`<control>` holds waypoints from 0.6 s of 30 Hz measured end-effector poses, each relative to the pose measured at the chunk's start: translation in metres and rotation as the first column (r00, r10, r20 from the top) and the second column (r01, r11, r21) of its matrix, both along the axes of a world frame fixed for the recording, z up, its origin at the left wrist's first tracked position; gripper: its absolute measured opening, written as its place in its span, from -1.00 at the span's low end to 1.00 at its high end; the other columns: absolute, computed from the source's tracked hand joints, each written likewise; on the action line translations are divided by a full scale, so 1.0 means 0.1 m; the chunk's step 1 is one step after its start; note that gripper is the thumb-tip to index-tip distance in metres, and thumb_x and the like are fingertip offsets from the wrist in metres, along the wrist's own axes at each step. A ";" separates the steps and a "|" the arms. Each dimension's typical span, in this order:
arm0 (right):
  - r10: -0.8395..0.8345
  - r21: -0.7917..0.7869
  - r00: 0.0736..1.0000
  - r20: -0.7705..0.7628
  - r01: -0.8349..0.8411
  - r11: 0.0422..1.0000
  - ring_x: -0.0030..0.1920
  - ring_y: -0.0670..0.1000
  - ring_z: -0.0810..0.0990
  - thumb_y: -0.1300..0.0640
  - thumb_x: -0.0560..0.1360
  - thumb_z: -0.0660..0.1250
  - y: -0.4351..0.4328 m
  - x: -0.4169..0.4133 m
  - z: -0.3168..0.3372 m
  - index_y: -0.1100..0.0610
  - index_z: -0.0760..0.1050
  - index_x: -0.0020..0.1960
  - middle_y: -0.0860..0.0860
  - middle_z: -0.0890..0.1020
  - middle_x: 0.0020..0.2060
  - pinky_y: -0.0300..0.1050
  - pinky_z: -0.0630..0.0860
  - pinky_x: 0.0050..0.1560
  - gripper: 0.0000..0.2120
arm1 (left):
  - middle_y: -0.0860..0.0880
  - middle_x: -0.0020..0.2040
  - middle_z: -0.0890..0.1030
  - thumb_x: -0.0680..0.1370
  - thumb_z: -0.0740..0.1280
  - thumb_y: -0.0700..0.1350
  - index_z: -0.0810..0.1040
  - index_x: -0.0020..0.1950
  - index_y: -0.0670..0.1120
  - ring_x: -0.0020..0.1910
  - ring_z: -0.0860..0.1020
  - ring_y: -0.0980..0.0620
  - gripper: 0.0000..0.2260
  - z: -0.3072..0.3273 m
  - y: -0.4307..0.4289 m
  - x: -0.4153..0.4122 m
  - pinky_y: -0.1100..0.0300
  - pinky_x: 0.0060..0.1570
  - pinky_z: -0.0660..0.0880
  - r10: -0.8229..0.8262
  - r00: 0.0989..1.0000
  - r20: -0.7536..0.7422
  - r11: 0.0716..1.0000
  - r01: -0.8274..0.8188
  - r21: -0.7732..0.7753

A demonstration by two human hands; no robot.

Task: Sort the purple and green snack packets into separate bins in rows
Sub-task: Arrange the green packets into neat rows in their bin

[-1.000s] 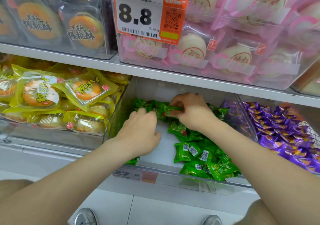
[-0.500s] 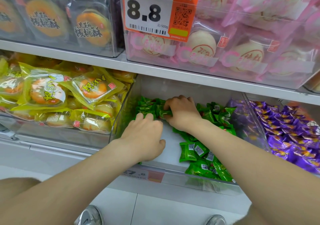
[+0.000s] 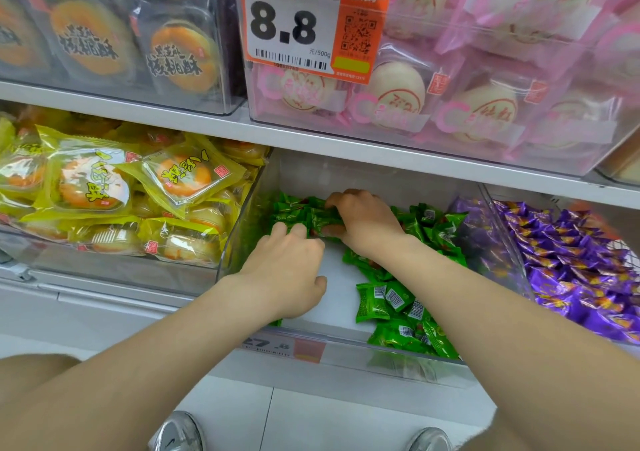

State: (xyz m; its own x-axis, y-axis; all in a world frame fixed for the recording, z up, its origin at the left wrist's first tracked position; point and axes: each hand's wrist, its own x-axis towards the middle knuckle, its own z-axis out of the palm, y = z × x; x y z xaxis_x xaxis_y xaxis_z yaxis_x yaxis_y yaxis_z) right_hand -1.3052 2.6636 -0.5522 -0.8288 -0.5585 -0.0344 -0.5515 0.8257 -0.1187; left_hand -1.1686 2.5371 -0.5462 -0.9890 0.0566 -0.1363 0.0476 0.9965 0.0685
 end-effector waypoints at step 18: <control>-0.044 0.279 0.999 -0.025 0.049 0.959 0.41 0.25 0.31 -0.14 0.69 0.16 0.36 -0.12 0.03 -0.20 0.34 0.52 0.09 0.53 0.38 0.17 0.21 0.31 -0.60 | -0.13 0.33 0.46 0.67 0.22 0.13 0.42 0.49 -0.04 0.31 0.35 -0.20 -0.56 0.01 0.03 -0.01 -0.06 0.18 0.37 -0.090 0.996 -0.007 0.992 0.089 -0.089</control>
